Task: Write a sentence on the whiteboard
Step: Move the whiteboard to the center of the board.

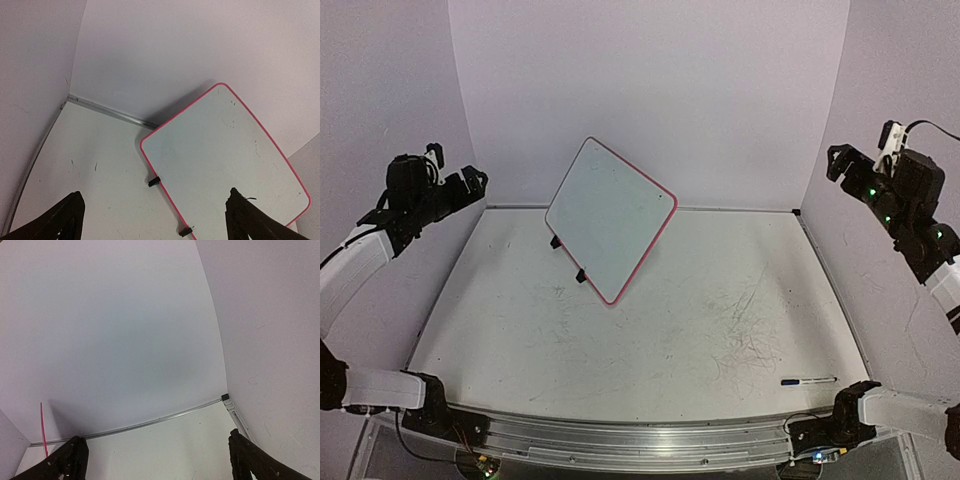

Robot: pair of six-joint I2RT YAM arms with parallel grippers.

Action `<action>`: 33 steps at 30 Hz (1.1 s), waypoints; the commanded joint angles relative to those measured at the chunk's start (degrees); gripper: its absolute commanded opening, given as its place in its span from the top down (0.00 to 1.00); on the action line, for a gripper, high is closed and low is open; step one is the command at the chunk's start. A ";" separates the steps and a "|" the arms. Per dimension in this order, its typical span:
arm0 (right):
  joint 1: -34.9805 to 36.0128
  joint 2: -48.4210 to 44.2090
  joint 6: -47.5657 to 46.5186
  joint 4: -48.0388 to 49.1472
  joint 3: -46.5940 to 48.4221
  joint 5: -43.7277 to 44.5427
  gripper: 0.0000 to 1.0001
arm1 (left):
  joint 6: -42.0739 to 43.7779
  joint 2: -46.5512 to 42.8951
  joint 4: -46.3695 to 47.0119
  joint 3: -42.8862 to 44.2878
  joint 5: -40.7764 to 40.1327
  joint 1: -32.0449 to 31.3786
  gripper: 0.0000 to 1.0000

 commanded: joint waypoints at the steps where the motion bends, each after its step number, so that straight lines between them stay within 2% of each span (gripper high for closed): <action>1: -0.13 2.21 -1.28 0.85 -2.47 -12.43 0.02 | 0.91 5.83 -5.52 1.24 7.33 0.08 0.01; 5: -0.13 3.81 -0.76 1.06 -5.19 -18.73 0.02 | 0.99 10.96 -6.27 -0.45 10.76 0.18 0.01; 10: -0.13 4.48 -0.13 1.10 -8.15 -20.26 0.02 | 2.86 16.87 -5.96 -1.12 14.10 0.36 0.01; 14: -0.13 4.58 0.02 1.06 -9.21 -20.53 0.02 | 2.94 23.31 -3.84 0.88 21.39 0.27 0.15; 17: -0.13 5.11 -0.04 1.07 -9.10 -20.80 0.02 | 0.48 28.93 0.33 2.77 28.88 -0.13 0.28; 20: -0.13 5.25 0.09 1.18 -9.00 -21.61 0.02 | -0.04 33.57 2.67 5.23 31.74 -2.99 0.39; 24: -0.13 4.79 0.50 1.54 -9.30 -22.33 0.02 | 4.07 38.66 2.97 8.91 31.71 -8.82 0.47; 28: -0.13 3.68 0.72 1.50 -8.56 -22.38 0.02 | 4.50 42.35 4.28 10.24 30.42 -9.21 0.49; 33: -0.13 2.29 0.40 1.41 -7.57 -21.92 0.02 | 4.15 48.73 5.22 13.65 33.28 -9.89 0.53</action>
